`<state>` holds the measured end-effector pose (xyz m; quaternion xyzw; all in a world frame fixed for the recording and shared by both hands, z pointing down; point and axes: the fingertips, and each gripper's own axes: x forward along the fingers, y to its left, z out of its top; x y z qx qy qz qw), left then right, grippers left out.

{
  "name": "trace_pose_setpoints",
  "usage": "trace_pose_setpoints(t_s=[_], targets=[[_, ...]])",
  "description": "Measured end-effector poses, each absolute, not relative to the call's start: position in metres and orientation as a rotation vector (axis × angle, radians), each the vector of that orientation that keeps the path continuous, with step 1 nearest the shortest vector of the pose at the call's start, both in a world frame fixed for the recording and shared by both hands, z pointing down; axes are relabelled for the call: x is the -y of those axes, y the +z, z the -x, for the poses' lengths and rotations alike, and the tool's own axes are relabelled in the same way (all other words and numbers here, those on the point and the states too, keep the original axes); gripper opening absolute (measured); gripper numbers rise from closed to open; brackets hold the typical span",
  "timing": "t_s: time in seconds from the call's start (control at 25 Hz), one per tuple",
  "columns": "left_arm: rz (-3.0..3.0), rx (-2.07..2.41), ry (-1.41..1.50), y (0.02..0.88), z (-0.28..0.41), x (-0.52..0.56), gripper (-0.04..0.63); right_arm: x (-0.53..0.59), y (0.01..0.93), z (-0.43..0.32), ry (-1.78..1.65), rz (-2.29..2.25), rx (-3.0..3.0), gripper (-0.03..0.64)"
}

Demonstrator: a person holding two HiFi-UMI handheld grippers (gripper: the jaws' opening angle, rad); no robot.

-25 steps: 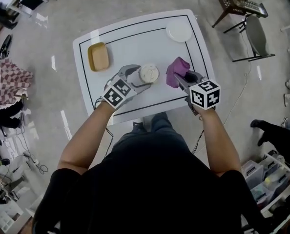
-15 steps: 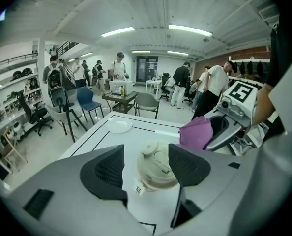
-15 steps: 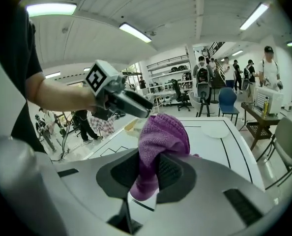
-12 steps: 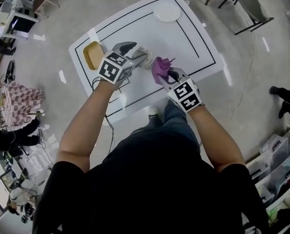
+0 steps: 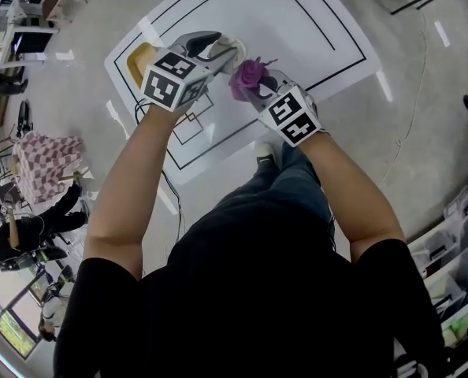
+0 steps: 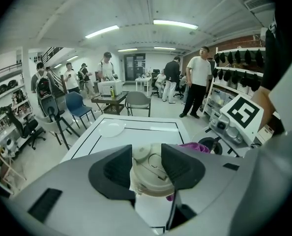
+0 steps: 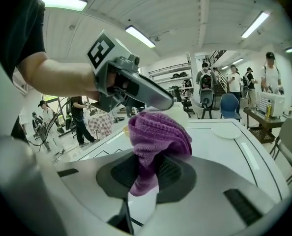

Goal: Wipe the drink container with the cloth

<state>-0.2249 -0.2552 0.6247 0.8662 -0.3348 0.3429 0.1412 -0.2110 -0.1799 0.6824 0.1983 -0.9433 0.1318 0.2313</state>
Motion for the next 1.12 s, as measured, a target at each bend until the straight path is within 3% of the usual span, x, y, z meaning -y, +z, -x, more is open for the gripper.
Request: trace_pose_setpoints(t_s=[0.56, 0.88, 1.12], targets=[[-2.536, 0.95, 0.97, 0.642, 0.199, 0.257, 0.209, 0.19, 0.791, 0.186, 0.652, -0.61, 2.428, 0.092], [-2.534, 0.944, 0.978, 0.642, 0.198, 0.256, 0.209, 0.188, 0.757, 0.136, 0.673, -0.701, 2.47, 0.091], [-2.528, 0.945, 0.99, 0.641, 0.195, 0.256, 0.21, 0.22, 0.687, 0.121, 0.508, -0.764, 2.599, 0.091]])
